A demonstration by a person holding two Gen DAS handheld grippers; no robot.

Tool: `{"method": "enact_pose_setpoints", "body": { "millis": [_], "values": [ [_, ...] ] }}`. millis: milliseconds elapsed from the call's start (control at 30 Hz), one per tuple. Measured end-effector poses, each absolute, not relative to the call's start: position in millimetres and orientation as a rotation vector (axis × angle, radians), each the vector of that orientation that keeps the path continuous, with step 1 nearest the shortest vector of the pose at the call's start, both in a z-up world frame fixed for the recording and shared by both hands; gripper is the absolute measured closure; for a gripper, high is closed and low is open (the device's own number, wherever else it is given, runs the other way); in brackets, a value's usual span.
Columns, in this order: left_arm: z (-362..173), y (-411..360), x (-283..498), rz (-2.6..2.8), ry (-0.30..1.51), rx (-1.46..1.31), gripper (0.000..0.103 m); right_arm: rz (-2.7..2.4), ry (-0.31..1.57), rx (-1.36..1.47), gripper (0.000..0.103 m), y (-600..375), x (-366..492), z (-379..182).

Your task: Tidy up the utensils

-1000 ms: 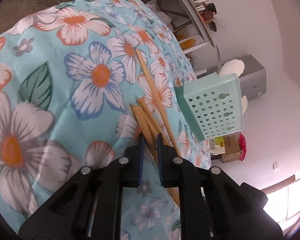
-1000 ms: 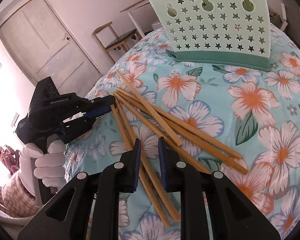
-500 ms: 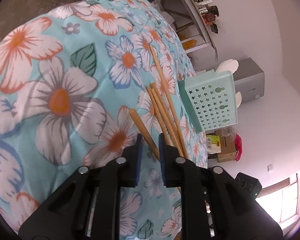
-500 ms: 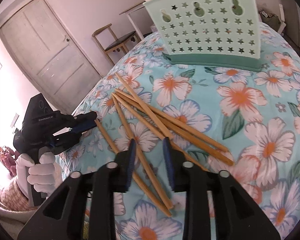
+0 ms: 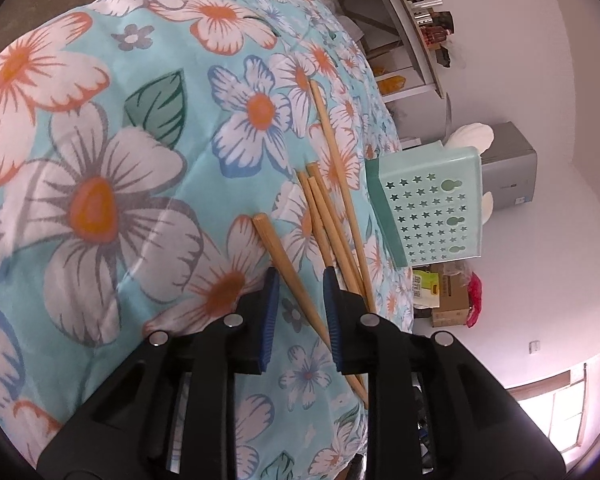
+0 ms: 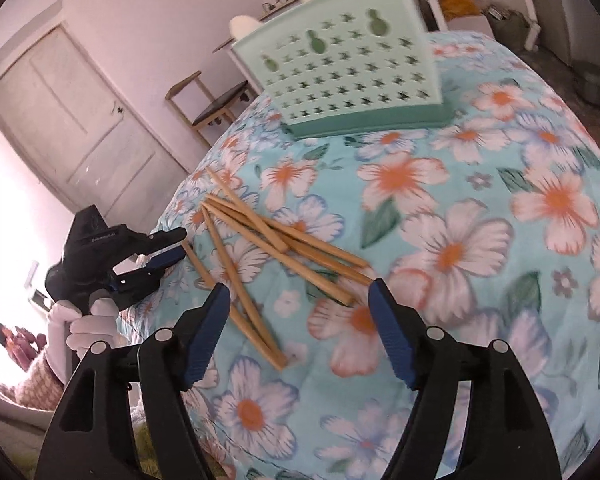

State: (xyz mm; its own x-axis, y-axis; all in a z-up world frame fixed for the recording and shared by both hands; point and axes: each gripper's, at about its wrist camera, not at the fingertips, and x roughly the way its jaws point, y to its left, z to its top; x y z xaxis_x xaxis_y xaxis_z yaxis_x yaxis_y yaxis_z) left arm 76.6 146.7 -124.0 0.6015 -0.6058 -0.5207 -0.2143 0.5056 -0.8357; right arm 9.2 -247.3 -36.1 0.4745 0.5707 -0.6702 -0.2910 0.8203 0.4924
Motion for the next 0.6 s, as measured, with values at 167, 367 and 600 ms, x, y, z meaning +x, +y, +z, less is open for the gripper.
{"method": "enact_pose_setpoints", "body": {
  "millis": [167,367,600],
  "values": [
    [-122.1,139.9,79.3,-0.246,0.937,-1.031,0.085,0.56,0.947,0.437,0.016,-261.1,8.5,-49.0],
    [-120.7,136.3,81.4,-0.218,0.937,-1.021,0.086,0.547,0.924,0.401,0.006,-248.8,5.0,-48.4],
    [-120.1,129.1,84.3,-0.197,0.931,-1.003,0.09,0.548,0.938,0.421,0.006,-252.5,6.8,-48.5]
  ]
}}
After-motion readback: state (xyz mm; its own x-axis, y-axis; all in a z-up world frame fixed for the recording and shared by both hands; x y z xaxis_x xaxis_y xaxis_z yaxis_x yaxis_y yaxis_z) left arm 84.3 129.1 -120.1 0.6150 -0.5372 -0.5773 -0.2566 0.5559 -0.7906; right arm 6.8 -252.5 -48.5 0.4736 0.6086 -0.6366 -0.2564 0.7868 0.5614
